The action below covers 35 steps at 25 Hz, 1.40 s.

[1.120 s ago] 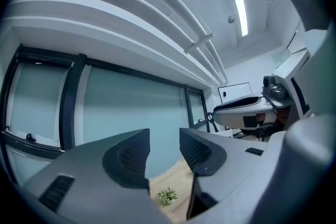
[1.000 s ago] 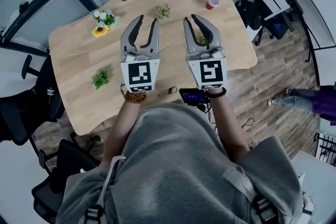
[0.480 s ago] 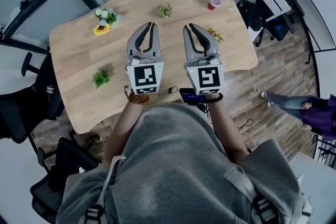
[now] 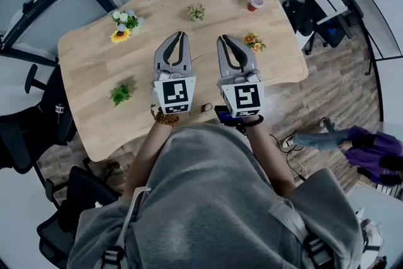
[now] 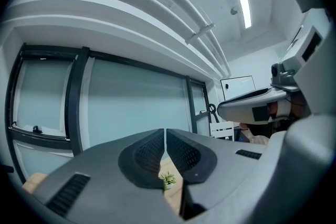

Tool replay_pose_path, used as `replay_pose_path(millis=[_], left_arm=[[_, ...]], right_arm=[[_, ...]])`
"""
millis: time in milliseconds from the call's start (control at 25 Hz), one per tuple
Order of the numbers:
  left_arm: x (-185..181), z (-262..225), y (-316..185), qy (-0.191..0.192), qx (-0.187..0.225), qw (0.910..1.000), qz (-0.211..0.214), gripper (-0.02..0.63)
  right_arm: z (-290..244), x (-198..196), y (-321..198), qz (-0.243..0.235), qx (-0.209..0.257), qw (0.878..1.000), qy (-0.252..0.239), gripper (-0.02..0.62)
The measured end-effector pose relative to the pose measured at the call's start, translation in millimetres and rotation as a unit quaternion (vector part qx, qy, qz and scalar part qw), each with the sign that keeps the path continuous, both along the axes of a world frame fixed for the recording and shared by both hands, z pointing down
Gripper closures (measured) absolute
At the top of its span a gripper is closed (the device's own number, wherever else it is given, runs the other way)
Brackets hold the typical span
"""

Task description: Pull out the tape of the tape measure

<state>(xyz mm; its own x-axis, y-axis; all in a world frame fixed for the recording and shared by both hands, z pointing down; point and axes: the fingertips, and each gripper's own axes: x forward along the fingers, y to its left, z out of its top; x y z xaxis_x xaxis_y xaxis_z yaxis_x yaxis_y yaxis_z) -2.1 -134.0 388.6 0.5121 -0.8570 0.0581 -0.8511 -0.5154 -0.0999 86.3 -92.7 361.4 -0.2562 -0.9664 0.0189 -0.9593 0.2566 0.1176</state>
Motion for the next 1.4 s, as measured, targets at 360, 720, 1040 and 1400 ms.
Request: replay_pose_path(millis=[360,720,1040,1400], left_arm=[[-2.1,17.3,2.0,-0.002,-0.009,1.0000,-0.001,0.588],[-5.5,34.0,3.0,-0.007,-0.021,0.9998,-0.001,0.588],[-8.3,48.5,2.5,-0.014,-0.034,0.9993,-0.001,0.589],[-10.9,59.1,4.6,-0.020,-0.042,0.9989,-0.002,0.589]], right_arm=[[22.1,-9.7,6.0,-0.013,-0.014,1.000,-0.006,0.574],[44.0,-9.3,8.0,-0.015,-0.034,0.999,-0.012,0.583],[60.8,-6.4,8.8,-0.012,-0.052,0.998,-0.018,0.583],[69.1,-4.5,10.0,-0.009,-0.060,0.998,-0.021,0.583]])
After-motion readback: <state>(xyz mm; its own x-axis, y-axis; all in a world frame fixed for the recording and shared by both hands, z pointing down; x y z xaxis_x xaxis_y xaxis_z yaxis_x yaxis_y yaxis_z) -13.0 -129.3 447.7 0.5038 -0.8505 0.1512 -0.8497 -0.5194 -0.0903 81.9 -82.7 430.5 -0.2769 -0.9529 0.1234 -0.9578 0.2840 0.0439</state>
